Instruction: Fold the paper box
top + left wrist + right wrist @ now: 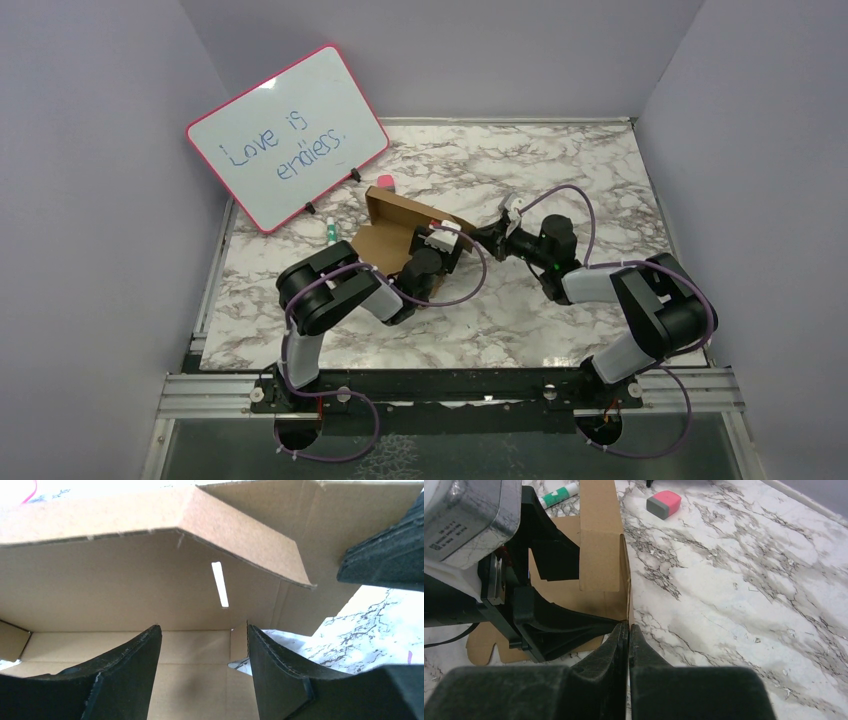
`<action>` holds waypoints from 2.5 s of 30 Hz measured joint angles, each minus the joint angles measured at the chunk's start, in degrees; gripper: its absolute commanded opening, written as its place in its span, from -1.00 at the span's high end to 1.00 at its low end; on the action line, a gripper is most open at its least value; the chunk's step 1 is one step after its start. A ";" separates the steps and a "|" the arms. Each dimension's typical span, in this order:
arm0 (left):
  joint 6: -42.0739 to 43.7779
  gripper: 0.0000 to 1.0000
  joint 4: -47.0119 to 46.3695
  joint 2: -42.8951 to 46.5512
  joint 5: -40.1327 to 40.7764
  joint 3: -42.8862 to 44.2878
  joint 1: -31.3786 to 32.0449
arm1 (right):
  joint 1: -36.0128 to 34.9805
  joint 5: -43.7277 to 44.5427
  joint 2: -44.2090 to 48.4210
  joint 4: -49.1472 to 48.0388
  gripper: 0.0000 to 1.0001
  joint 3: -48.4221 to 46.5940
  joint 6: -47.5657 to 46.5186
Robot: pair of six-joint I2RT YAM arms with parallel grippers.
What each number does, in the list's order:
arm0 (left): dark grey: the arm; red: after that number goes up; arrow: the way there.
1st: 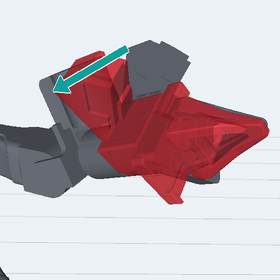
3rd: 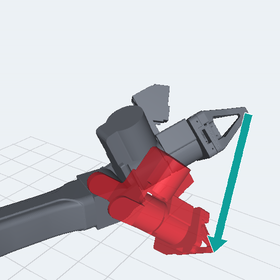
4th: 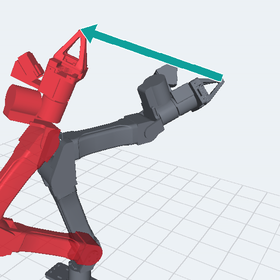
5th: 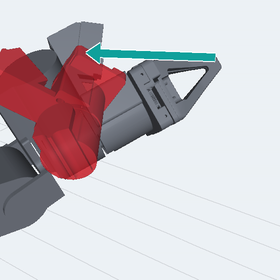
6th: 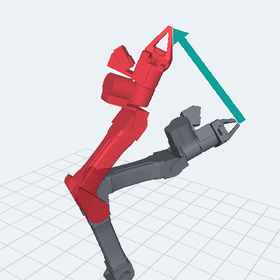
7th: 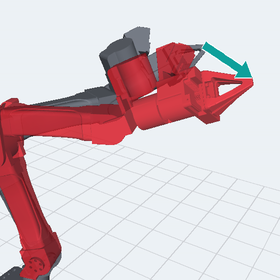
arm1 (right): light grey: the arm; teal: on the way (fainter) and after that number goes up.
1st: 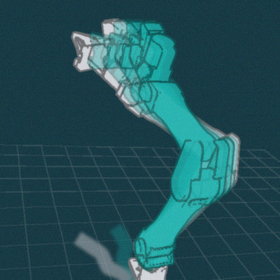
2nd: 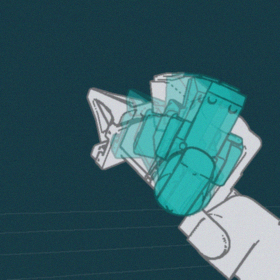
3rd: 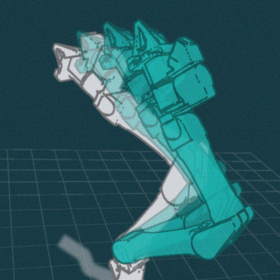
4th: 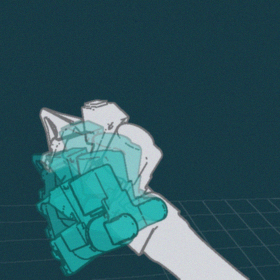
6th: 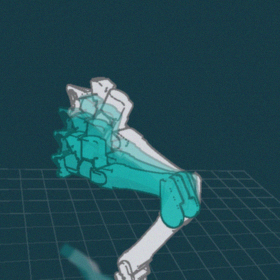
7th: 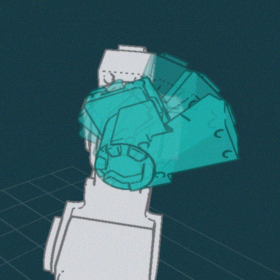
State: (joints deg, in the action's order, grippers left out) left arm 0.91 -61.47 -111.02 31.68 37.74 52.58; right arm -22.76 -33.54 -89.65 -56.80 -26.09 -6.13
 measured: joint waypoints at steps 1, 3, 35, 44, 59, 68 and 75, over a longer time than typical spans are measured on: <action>0.00 -0.26 -0.26 0.13 0.07 -0.11 0.00 | 0.00 -0.17 0.00 0.02 0.88 0.00 0.02; -0.57 -0.26 -0.87 0.17 0.11 -0.17 -0.13 | 0.00 -0.44 0.00 0.04 0.86 0.00 0.02; -14.36 -0.28 -10.97 2.99 -11.58 -13.14 -8.92 | 0.00 -1.77 1.81 5.64 0.05 -4.46 1.62; -11.78 -0.47 -11.82 5.95 -11.85 -15.13 -8.96 | -2.45 -4.57 -6.29 4.94 0.01 -9.86 2.78; -7.02 -0.56 -11.89 6.19 -13.92 -15.23 -8.96 | -3.50 -3.89 -14.97 -0.37 0.84 -13.16 5.70; -4.42 -0.58 -11.61 6.19 -13.94 -15.13 -8.96 | -3.50 -4.42 -13.29 0.11 0.95 -11.93 4.55; -2.71 -0.61 -11.58 6.19 -16.00 -15.13 -8.94 | -3.50 -4.46 -11.02 1.09 0.95 -10.40 3.45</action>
State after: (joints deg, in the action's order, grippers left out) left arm -1.80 -73.06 -104.84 15.68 22.61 43.64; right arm -26.26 -38.00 -100.66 -55.70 -36.49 -2.68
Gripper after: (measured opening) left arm 0.800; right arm 0.033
